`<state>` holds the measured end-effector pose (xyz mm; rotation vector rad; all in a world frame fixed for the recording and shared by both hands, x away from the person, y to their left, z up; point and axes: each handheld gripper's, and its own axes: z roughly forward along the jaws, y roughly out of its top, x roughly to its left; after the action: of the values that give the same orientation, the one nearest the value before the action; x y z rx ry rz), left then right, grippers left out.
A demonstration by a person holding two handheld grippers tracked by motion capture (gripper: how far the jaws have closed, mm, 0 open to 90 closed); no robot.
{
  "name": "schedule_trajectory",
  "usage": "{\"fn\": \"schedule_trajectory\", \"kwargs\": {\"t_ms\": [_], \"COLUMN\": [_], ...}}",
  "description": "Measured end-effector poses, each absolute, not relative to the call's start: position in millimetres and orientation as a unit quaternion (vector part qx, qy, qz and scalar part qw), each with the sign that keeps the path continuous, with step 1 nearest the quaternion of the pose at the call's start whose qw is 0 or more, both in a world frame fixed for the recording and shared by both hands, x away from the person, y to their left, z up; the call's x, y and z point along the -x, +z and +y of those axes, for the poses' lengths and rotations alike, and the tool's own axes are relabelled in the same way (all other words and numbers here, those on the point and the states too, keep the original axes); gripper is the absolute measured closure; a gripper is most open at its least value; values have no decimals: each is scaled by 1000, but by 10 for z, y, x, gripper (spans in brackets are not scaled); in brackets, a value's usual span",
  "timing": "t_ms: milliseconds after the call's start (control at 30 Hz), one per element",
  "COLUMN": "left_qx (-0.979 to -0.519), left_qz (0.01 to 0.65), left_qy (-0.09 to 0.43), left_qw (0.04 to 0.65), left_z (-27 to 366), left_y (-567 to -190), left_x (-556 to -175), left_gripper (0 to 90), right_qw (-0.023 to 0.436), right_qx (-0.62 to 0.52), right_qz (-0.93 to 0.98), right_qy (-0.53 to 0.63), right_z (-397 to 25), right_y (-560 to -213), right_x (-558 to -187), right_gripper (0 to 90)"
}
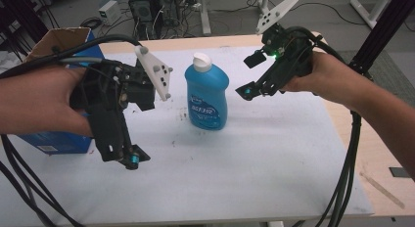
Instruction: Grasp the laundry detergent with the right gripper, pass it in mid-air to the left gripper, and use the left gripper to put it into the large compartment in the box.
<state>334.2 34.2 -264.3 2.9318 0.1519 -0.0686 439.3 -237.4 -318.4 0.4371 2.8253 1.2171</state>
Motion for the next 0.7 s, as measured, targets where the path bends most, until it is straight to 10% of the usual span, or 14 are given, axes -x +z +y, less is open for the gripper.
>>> {"fn": "schedule_trajectory", "kwargs": {"t_ms": [700], "left_qx": [-993], "left_qz": [53], "left_qy": [-24], "left_qw": [105], "left_z": [365], "left_y": [-2674], "left_x": [-3388], "left_gripper": [17], "right_qw": [3], "right_qx": [-142], "right_qz": [885], "right_qy": [443], "right_z": [-2317], "right_y": [-3540], "right_x": [-4338], "right_gripper": [40]}}
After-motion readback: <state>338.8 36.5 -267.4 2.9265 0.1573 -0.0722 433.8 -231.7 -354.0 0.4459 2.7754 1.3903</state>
